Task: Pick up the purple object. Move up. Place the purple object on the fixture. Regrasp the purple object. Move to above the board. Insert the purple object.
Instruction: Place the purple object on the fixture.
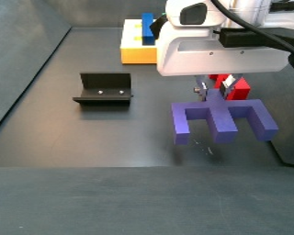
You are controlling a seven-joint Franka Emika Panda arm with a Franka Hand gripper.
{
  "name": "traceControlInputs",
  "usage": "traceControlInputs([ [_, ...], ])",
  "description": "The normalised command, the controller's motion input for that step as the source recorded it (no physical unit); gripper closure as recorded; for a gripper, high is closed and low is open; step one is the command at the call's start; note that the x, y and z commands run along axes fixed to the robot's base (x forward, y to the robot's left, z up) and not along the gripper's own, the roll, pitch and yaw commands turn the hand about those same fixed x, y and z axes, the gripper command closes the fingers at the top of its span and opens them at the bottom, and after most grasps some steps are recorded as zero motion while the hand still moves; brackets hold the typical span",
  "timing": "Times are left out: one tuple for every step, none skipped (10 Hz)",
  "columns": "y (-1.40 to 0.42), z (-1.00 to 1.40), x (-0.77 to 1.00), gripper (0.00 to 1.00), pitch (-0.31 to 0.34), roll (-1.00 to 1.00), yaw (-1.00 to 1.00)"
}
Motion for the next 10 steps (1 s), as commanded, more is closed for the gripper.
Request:
traceControlInputs([
  [0.0,-0.01,0.0,1.0,-0.014,-0.04,0.0],
  [0.0,-0.02,0.0,1.0,-0.009,-0.05,0.0],
  [0.0,-0.03,0.0,1.0,-0.02,-0.08,0.0],
  [0.0,-0.04,0.0,1.0,-0.037,-0.11,0.0],
  [0.0,-0.05,0.0,1.0,-0.049,-0.14,0.0],
  [0.0,-0.01,0.0,1.0,0.0,-0.06,-0.01],
  [0.0,-0.07,0.79,1.0,0.0,-0.05,0.07],
  [-0.16,-0.01,0.99,1.0,-0.003,-0.08,0.06],
  [-0.3,0.0,1.0,1.0,0.0,0.0,0.0],
  [-0.29,0.01,1.0,1.0,0.0,-0.03,0.0],
])
